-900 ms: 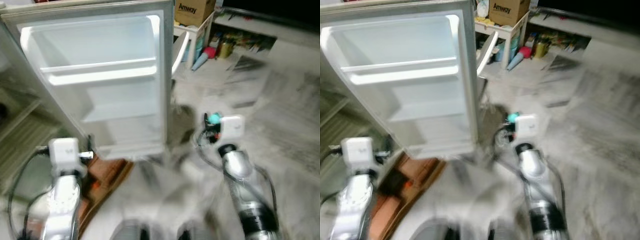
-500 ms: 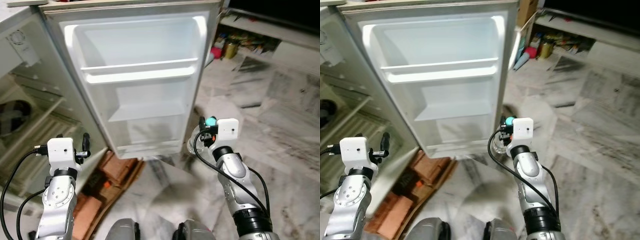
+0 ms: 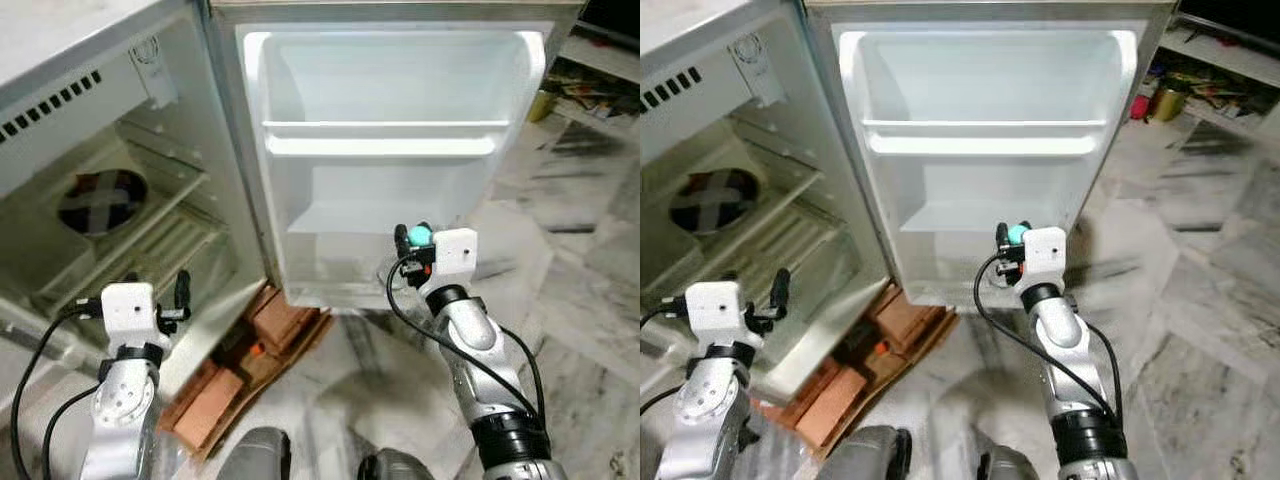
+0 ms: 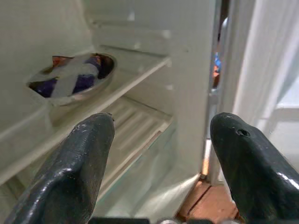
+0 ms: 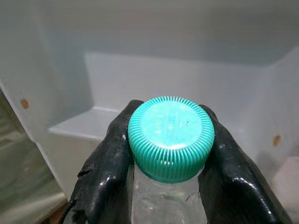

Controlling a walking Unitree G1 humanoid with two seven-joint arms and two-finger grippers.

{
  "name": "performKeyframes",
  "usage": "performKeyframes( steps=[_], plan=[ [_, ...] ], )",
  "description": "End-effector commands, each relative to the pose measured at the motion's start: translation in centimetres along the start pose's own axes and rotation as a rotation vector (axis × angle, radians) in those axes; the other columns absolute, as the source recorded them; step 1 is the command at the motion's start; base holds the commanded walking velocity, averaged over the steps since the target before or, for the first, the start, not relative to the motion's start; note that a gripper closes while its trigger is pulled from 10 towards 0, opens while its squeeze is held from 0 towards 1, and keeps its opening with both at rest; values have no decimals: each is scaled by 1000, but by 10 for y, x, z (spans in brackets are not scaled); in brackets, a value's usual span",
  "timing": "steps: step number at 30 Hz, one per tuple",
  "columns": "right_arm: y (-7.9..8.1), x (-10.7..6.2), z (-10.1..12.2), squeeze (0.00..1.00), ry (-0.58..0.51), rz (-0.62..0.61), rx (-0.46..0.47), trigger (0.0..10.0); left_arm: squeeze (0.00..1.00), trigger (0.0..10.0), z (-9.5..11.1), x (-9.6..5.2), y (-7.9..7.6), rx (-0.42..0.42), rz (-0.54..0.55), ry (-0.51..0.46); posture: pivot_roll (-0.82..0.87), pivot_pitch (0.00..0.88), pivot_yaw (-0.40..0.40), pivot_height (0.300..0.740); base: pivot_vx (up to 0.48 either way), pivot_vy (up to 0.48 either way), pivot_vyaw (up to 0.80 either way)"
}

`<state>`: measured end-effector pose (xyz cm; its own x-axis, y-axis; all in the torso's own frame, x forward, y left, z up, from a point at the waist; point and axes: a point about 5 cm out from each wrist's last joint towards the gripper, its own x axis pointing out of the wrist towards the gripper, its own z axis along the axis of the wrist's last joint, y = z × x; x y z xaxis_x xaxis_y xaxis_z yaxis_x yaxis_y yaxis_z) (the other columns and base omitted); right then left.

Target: Restocking fridge

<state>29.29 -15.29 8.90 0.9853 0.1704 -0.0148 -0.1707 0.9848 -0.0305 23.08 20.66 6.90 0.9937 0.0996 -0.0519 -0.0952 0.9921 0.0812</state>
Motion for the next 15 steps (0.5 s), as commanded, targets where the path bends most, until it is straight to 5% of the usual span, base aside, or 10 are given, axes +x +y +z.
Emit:
performKeyframes(
  steps=[1, 6, 15],
  plan=[
    [-8, -1, 3, 0, -18, -32, -2, 10000, 0, 10000, 4, 1, -5, -8, -27, -15, 72, 102, -19, 740, 0, 0, 0],
    [-8, -2, 4, 0, -18, -30, -6, 10000, 0, 10000, 4, 1, -7, -9, -33, -15, 69, 103, -20, 740, 0, 0, 0],
    [-9, -1, 3, 0, -13, -32, -14, 10000, 0, 10000, 4, 2, -10, -16, -49, -20, 66, 107, -22, 740, 326, 0, 0]
  ],
)
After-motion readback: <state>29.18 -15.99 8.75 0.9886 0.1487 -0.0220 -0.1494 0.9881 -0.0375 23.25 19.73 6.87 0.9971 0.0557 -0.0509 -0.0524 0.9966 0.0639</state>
